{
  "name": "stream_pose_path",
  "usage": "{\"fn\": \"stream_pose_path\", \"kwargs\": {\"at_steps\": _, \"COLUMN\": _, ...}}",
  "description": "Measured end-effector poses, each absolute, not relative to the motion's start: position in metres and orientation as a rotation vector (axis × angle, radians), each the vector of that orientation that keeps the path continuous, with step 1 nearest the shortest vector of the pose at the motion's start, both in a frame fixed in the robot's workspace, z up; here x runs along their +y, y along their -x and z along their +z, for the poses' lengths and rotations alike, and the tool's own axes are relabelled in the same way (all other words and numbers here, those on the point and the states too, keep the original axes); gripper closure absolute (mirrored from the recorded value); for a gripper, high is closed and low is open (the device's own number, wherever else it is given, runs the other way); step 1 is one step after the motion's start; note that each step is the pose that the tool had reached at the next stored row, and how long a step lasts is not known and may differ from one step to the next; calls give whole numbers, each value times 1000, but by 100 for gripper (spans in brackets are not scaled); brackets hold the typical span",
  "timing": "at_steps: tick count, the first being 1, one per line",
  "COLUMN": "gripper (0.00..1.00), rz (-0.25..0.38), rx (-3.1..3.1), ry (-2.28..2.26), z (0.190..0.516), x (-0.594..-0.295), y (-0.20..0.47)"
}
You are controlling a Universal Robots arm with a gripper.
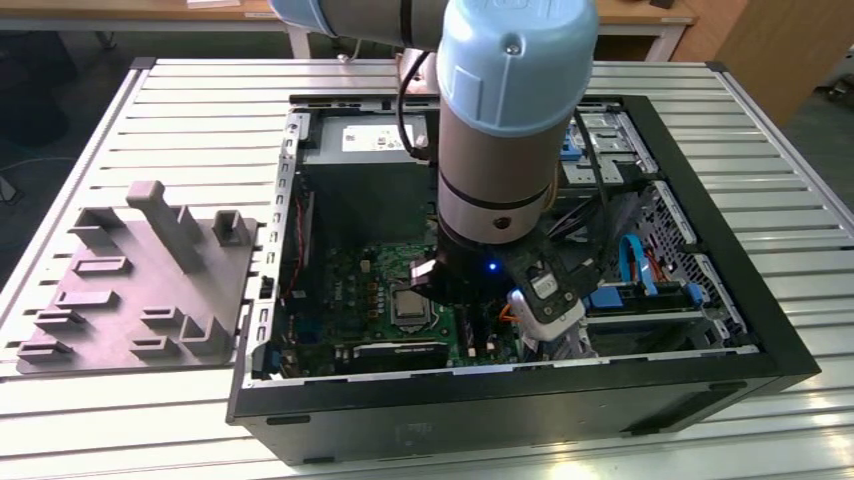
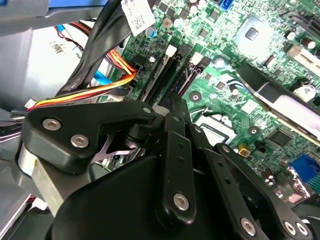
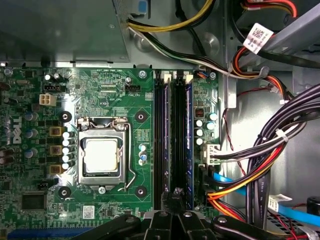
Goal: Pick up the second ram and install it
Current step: 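Press down the second ram until it locks into place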
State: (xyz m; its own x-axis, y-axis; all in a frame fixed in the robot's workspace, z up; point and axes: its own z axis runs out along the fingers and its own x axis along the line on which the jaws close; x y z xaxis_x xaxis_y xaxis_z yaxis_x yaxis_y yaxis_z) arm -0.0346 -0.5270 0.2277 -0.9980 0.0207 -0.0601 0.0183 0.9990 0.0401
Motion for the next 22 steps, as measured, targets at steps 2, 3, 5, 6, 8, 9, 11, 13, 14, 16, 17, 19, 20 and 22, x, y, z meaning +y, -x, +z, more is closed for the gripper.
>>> {"fn": "stream_pose_path", "kwargs": {"at_steps": 2, "gripper": 90, "rz": 61, "rx": 3080, "ry": -30, "z": 228, "x": -527, "y": 35}}
{"fn": "stream_pose_path", "kwargs": {"at_steps": 3, "gripper": 90, "rz": 61, "rx": 3080, "ry": -30, "z": 228, "x": -527, "y": 35}}
{"fn": "stream_pose_path", "kwargs": {"at_steps": 5, "gripper": 90, "rz": 62, "rx": 3080, "ry": -30, "z": 226, "x": -527, "y": 35}}
{"fn": "stream_pose_path", "kwargs": {"at_steps": 6, "gripper": 90, "rz": 61, "rx": 3080, "ry": -30, "z": 225, "x": -527, "y": 35}}
{"fn": "stream_pose_path", "kwargs": {"at_steps": 8, "gripper": 90, "rz": 61, "rx": 3080, "ry": -30, "z": 225, "x": -527, "y": 35}}
{"fn": "stream_pose_path", "kwargs": {"at_steps": 9, "gripper": 90, "rz": 61, "rx": 3080, "ry": -30, "z": 225, "x": -527, "y": 35}}
{"fn": "stream_pose_path", "kwargs": {"at_steps": 11, "gripper": 90, "rz": 61, "rx": 3080, "ry": -30, "z": 224, "x": -527, "y": 35}}
{"fn": "stream_pose_path", "kwargs": {"at_steps": 13, "gripper": 90, "rz": 62, "rx": 3080, "ry": -30, "z": 223, "x": -527, "y": 35}}
{"fn": "stream_pose_path", "kwargs": {"at_steps": 14, "gripper": 90, "rz": 62, "rx": 3080, "ry": -30, "z": 223, "x": -527, "y": 35}}
{"fn": "stream_pose_path", "kwargs": {"at_steps": 16, "gripper": 90, "rz": 61, "rx": 3080, "ry": -30, "z": 222, "x": -527, "y": 35}}
{"fn": "stream_pose_path", "kwargs": {"at_steps": 17, "gripper": 90, "rz": 60, "rx": 3080, "ry": -30, "z": 222, "x": -527, "y": 35}}
{"fn": "stream_pose_path", "kwargs": {"at_steps": 19, "gripper": 90, "rz": 61, "rx": 3080, "ry": -30, "z": 221, "x": -527, "y": 35}}
{"fn": "stream_pose_path", "kwargs": {"at_steps": 20, "gripper": 90, "rz": 61, "rx": 3080, "ry": -30, "z": 221, "x": -527, "y": 35}}
{"fn": "stream_pose_path", "kwargs": {"at_steps": 22, "gripper": 90, "rz": 61, "rx": 3080, "ry": -30, "z": 220, "x": -527, "y": 35}}
